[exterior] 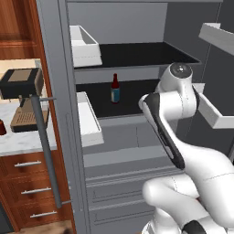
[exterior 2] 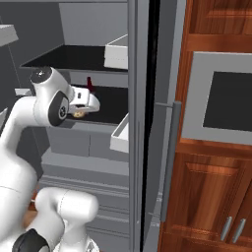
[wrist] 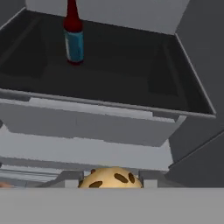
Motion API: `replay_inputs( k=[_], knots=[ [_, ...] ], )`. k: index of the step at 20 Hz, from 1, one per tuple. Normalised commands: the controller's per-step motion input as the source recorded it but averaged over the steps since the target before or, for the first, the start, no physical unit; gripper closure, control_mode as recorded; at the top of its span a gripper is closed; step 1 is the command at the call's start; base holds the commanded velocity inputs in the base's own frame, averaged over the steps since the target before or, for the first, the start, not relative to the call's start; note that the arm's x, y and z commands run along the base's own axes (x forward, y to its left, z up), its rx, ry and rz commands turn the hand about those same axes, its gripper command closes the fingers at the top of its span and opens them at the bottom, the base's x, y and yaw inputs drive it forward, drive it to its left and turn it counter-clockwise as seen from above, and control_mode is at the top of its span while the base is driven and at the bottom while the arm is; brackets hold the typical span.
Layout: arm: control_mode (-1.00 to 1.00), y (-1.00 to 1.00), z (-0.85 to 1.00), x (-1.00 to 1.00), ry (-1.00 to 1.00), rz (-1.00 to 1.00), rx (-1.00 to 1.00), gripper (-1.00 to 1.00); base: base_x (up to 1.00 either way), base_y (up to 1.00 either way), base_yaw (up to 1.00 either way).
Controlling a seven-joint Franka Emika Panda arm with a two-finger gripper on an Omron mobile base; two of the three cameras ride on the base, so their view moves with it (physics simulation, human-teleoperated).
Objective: Place the condiment bottle and condiment bottle from the counter to the top shelf of the fridge. If the existing items in the fridge are on the top shelf, move them to other shelves.
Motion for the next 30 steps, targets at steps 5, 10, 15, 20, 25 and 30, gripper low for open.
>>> replay_inputs(
  k=[5,10,15,20,25,30],
  knots=[
    [-1.00,-0.23,-0.33,0.79,0.00,-0.22,0.16,1.00,0.00,0.00,0.00],
    [-1.00,-0.01,-0.33,0.79,0.00,-0.13,0.05,1.00,0.00,0.00,0.00],
    [-1.00,-0.02,-0.44,0.91,0.00,-0.06,0.03,1.00,0.00,0.00,0.00],
    [-1.00,-0.12,-0.43,1.00,0.00,-0.01,0.03,1.00,0.00,0.00,0.00],
    [-1.00,-0.04,-0.20,1.00,-0.01,0.00,0.02,-1.00,0.00,0.00,0.00],
    [-1.00,0.00,-0.11,0.82,-0.04,0.00,0.00,-1.00,0.00,0.00,0.00]
  ],
)
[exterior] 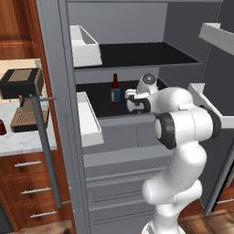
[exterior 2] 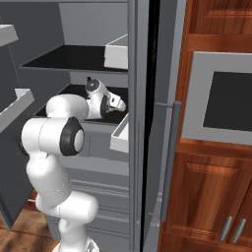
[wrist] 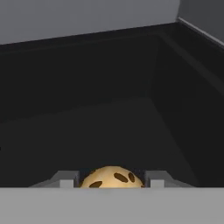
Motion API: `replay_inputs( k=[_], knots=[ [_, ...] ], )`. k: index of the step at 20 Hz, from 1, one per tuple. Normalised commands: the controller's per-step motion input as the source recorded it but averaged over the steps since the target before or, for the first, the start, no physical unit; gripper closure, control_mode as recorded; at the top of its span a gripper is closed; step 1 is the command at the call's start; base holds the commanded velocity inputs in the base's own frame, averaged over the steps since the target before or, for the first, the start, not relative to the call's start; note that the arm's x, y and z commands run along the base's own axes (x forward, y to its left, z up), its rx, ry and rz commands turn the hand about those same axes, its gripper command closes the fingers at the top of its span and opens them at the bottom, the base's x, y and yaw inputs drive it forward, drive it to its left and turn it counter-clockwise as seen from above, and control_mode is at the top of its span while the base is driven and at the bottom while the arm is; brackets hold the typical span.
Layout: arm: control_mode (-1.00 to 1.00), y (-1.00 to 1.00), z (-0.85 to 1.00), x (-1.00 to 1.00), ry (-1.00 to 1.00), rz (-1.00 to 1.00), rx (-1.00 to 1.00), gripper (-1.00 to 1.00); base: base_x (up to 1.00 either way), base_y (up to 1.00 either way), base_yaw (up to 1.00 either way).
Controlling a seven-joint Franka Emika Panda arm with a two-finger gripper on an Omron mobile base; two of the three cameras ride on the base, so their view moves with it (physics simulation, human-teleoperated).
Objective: Place the condiment bottle and condiment bottle from the counter to the top shelf of the fridge. If the existing items in the fridge are on the top shelf, move them to other shelves.
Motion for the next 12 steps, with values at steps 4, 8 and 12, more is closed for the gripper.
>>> replay_inputs(
  k=[4,8,12],
  knots=[
    [-1.00,0.00,0.04,0.22,0.00,-0.04,0.02,-1.00,0.00,0.00,0.00],
    [-1.00,0.00,0.36,-0.21,-0.12,-0.05,0.04,-1.00,0.00,0.00,0.00],
    [-1.00,0.00,0.69,-1.00,-0.24,-0.04,0.05,-1.00,0.00,0.00,0.00]
  ],
)
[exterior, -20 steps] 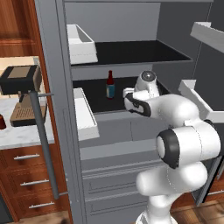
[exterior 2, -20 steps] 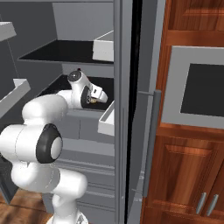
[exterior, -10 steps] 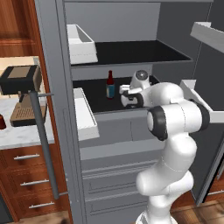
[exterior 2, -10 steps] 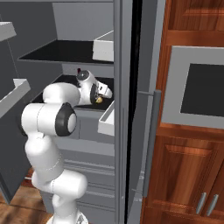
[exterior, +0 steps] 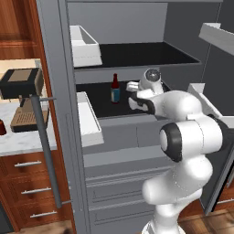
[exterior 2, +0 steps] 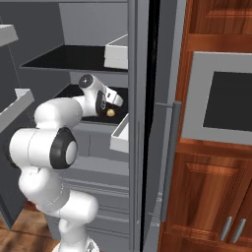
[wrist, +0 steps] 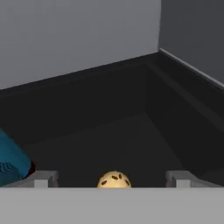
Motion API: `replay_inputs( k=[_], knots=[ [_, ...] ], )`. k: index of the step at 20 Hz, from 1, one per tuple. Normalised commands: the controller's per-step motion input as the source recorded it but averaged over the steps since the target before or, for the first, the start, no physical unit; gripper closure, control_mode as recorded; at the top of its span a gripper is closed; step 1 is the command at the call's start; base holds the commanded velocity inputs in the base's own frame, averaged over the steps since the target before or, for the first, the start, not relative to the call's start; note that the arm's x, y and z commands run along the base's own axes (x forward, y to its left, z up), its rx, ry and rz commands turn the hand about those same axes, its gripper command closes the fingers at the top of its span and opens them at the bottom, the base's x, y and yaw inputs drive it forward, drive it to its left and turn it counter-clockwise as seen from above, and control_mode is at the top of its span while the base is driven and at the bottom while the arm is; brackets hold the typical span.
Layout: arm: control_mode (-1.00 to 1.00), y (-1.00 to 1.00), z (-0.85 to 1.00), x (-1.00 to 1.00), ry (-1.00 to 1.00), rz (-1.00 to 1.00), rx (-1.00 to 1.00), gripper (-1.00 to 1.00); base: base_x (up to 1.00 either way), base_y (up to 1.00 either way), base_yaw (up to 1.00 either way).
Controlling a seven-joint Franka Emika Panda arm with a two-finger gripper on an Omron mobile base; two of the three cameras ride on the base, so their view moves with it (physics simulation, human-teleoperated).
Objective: Place the condiment bottle and condiment bottle from the counter to the top shelf of the fridge. If the existing items in the fridge are on the top shelf, move them to other shelves.
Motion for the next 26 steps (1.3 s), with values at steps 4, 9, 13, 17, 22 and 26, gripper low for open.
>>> replay_inputs(
  k=[4,9,13,17,22,26],
  knots=[
    [-1.00,0.00,0.52,-1.00,-0.23,-0.01,0.01,-1.00,0.00,0.00,0.00],
    [-1.00,0.01,0.32,-1.00,-0.18,0.00,0.00,-1.00,0.00,0.00,0.00],
    [-1.00,0.09,0.62,-1.00,-0.01,0.00,0.00,-1.00,0.00,0.00,0.00],
    [-1.00,0.21,0.81,-1.00,0.21,0.01,0.00,-1.00,0.00,0.00,0.00],
    [-1.00,0.18,0.61,-1.00,0.42,0.07,0.00,-1.00,0.00,0.00,0.00],
    [-1.00,0.04,-0.02,-1.00,0.32,0.09,0.00,-1.00,0.00,0.00,0.00]
  ],
)
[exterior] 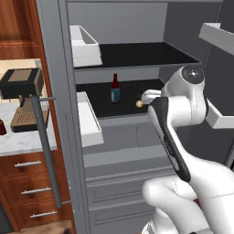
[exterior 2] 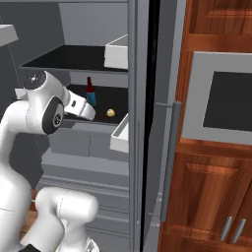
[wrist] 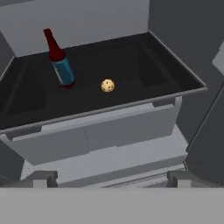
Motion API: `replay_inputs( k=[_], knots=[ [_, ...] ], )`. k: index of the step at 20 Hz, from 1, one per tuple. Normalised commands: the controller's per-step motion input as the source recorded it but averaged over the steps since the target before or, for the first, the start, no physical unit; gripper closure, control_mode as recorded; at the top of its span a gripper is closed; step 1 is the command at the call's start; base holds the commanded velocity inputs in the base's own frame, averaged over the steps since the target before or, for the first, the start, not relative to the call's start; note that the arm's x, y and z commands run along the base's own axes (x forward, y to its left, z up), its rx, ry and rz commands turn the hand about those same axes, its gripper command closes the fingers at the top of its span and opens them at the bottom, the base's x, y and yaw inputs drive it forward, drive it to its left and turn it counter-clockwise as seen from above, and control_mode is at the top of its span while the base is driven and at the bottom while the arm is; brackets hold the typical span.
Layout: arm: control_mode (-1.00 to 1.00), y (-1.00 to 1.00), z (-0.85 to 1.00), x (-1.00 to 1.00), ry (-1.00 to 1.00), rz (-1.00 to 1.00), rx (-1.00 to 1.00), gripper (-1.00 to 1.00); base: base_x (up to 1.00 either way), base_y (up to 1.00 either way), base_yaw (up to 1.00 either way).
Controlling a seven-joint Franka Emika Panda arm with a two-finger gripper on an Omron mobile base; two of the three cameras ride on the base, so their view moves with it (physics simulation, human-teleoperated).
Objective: Place the condiment bottle and condiment bottle from the counter to the top shelf of the fridge. If the existing items in the fridge are on the top shelf, move them to other shelves.
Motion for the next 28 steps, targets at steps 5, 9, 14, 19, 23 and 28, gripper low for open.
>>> replay_inputs(
  k=[5,9,14,19,23,28],
  knots=[
    [-1.00,0.00,-0.42,-0.97,0.09,0.06,0.00,-1.00,0.00,0.00,0.00],
    [-1.00,0.00,-0.01,-0.11,0.00,0.00,0.00,-1.00,0.00,0.00,0.00],
    [1.00,0.00,0.00,-0.55,-0.01,0.06,0.00,-1.00,-0.40,0.08,0.09],
    [1.00,0.00,0.00,0.00,0.00,0.00,0.00,-1.00,-1.00,0.72,0.22],
    [1.00,0.00,0.00,0.00,0.00,0.00,0.00,-1.00,-0.83,1.00,0.17],
    [1.00,0.00,0.00,0.00,0.00,0.00,0.00,-1.00,-0.57,1.00,0.12]
  ],
)
